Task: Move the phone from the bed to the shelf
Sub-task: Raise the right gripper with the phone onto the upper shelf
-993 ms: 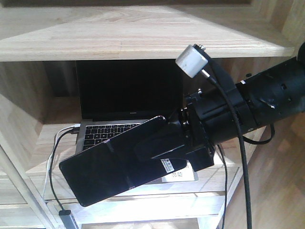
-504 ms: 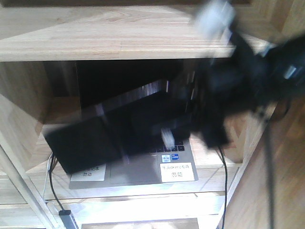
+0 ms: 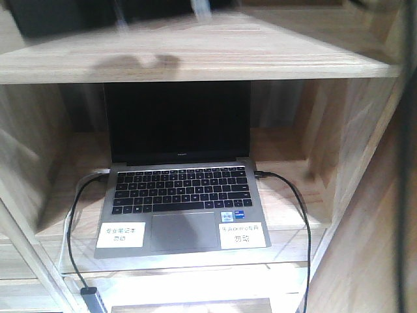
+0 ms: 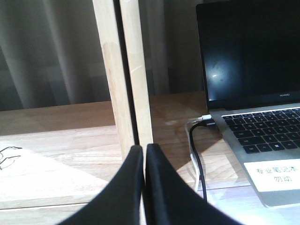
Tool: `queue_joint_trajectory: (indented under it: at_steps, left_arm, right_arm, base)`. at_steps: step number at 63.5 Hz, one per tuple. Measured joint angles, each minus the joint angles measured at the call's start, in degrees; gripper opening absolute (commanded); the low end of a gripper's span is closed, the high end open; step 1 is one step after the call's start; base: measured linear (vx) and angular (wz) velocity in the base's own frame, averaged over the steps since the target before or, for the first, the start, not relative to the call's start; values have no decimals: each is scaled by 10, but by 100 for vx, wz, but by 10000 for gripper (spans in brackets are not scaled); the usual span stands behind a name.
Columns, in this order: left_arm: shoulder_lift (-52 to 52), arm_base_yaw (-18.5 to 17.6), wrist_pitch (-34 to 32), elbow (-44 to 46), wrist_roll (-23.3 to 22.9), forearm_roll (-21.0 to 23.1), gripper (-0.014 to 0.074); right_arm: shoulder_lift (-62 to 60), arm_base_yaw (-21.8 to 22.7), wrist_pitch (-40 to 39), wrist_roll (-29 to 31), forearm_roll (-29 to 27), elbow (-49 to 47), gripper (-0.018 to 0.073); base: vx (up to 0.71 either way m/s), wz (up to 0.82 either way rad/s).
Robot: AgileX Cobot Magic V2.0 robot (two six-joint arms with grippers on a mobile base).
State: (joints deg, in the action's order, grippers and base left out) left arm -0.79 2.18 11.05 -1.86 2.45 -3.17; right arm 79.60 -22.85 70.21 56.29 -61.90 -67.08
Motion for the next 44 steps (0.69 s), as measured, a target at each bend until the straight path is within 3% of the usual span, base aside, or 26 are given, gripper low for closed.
queue_joint_trajectory:
  at_steps: [44]
  left_arm:
    - [0, 0, 0, 0, 0, 0, 1]
  right_arm:
    - [0, 0, 0, 0, 0, 0, -1]
  base:
    - [0, 0]
